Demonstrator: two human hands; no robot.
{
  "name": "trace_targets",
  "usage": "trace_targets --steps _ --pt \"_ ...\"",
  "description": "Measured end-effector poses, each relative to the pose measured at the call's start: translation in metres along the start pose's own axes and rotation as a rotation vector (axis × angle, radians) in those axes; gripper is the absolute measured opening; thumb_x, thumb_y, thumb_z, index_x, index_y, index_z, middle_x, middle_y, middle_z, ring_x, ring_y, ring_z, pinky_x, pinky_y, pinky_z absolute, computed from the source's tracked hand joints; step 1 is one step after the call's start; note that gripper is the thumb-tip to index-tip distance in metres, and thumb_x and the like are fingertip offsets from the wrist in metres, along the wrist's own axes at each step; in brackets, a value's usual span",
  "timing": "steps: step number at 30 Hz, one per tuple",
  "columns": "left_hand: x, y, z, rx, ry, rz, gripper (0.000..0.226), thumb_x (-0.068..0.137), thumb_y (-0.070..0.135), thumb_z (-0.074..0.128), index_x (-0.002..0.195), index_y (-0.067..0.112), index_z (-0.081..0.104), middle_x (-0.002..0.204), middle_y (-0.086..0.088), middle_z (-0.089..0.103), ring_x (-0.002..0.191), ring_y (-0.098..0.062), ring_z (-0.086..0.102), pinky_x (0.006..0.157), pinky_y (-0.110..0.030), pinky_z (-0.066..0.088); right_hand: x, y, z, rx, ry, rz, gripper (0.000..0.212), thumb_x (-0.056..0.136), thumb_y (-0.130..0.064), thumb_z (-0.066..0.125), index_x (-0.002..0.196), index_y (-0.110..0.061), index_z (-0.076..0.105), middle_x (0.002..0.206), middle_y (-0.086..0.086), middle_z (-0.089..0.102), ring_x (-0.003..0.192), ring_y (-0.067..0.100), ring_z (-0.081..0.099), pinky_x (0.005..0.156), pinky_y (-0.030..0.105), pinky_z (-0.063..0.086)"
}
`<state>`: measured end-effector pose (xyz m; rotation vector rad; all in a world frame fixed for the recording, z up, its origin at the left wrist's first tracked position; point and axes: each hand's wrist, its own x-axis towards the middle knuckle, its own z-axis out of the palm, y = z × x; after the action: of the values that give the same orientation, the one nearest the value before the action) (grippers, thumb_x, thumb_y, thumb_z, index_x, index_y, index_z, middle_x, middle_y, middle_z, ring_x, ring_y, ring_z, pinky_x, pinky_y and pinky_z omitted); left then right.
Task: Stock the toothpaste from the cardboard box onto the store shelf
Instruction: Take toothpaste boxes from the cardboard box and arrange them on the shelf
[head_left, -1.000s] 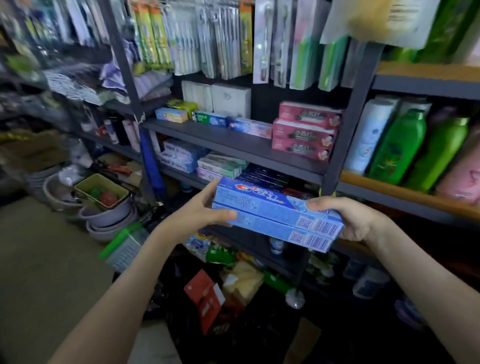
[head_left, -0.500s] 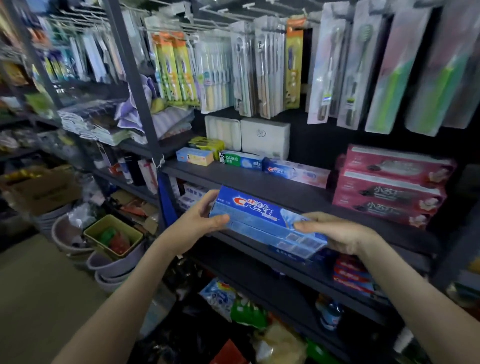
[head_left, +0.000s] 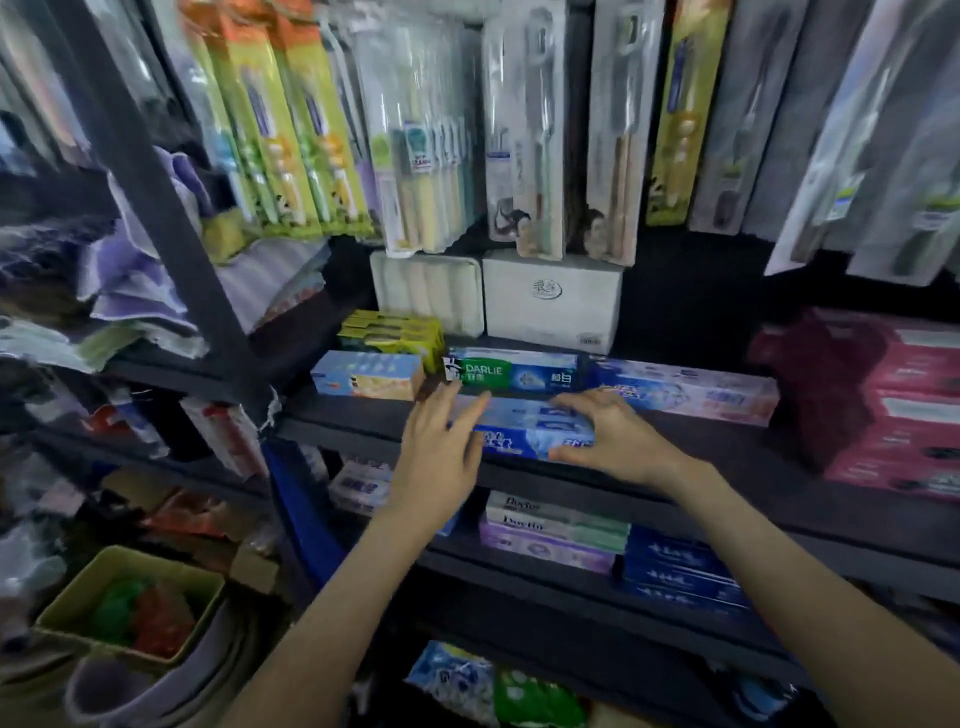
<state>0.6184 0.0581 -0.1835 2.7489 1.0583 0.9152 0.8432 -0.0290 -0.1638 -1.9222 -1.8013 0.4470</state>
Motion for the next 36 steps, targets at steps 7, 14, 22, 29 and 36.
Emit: trace_targets --steps 7,14,22,29,36 --pt "0.027 -0.023 0.032 0.031 -0.291 0.087 0.067 0.089 0.061 0.018 0.133 0.029 0.056 0.142 -0.013 0.049 0.136 -0.035 0.038 0.112 -0.061 0.019 -0.010 0.021 0.012 -0.073 0.073 0.059 0.075 0.079 -0.040 0.075 0.144 -0.030 0.039 0.142 -0.004 0.041 0.132 0.015 0.030 0.111 0.035 0.020" --pt "0.047 0.045 0.071 0.021 -0.185 0.370 0.047 0.072 0.026 0.083 0.116 0.013 0.070 0.110 -0.019 0.068 0.099 -0.038 0.064 0.074 -0.045 0.059 -0.065 0.060 -0.022 -0.379 0.296 0.314 0.064 0.083 -0.044 0.069 0.141 -0.037 0.042 0.142 -0.009 0.041 0.133 0.016 0.028 0.105 0.034 0.015" --pt "0.078 0.088 0.102 0.023 -0.213 0.388 0.050 0.063 0.021 0.089 0.109 0.013 0.073 0.105 -0.019 0.070 0.094 -0.039 0.067 0.069 -0.046 0.058 -0.078 0.095 -0.023 -0.446 0.443 0.344 0.059 0.086 -0.019 0.069 0.139 -0.010 0.047 0.141 0.011 0.050 0.132 0.032 0.043 0.109 0.041 0.030" --pt "0.088 0.094 0.111 0.064 -0.189 0.352 0.047 0.094 0.027 0.060 0.139 0.016 0.052 0.138 -0.024 0.051 0.130 -0.041 0.046 0.108 -0.052 0.034 -0.075 0.095 -0.015 -0.572 0.472 0.376 0.060 0.088 -0.021 0.067 0.139 -0.001 0.044 0.141 0.018 0.048 0.133 0.035 0.043 0.113 0.046 0.026" --pt "0.005 0.225 0.050 -0.200 -0.159 0.319 0.045 0.096 0.025 0.057 0.137 0.010 0.051 0.144 -0.016 0.046 0.133 -0.035 0.043 0.107 -0.049 0.036 -0.199 0.049 -0.029 -0.563 0.677 0.134 0.043 0.087 -0.016 0.057 0.129 -0.006 0.055 0.124 0.009 0.059 0.108 0.025 0.053 0.087 0.038 0.048"
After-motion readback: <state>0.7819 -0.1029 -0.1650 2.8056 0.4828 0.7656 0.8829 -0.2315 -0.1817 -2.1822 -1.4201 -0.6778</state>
